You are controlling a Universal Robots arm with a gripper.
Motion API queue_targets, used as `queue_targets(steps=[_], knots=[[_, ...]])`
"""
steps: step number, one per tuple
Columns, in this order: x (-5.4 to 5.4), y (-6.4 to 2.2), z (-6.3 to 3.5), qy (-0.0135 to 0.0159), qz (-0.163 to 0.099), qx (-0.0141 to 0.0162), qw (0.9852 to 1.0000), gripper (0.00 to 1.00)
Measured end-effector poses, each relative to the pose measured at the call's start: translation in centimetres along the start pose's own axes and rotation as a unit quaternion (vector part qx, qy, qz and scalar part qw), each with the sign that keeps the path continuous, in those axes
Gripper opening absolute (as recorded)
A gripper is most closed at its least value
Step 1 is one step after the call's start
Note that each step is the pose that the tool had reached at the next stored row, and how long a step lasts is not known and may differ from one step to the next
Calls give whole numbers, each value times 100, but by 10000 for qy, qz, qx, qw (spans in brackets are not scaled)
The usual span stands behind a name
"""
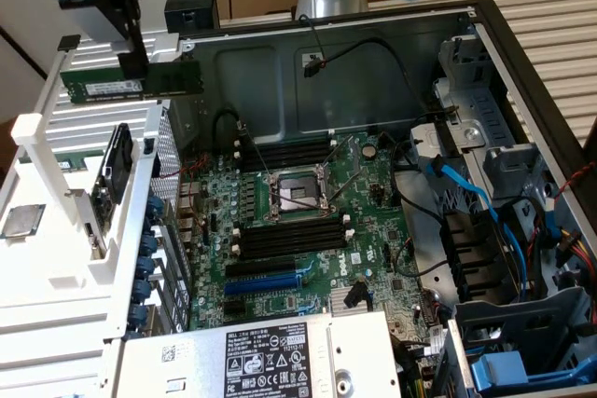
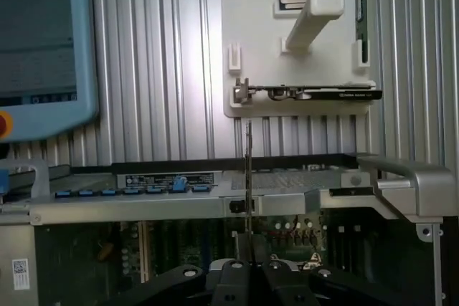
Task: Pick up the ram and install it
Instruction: 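Pick up the ram and move it above insertion slot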
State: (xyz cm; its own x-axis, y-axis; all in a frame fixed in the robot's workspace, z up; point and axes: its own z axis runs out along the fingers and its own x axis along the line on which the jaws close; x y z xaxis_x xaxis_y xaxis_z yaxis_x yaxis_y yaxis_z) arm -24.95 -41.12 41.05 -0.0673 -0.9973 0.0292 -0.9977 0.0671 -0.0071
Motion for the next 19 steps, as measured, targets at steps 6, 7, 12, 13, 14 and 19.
queue_targets(steps=[6,7,12,13,14,19], knots=[[-60,-188,0,5,1,0,10000,12],[-75,-220,0,5,1,1,10000,12],[-142,-327,0,19,7,1,10000,12],[-166,-359,1,30,9,2,10000,12],[-193,-420,1,34,9,2,10000,12],[-256,-613,1,40,9,3,10000,12]])
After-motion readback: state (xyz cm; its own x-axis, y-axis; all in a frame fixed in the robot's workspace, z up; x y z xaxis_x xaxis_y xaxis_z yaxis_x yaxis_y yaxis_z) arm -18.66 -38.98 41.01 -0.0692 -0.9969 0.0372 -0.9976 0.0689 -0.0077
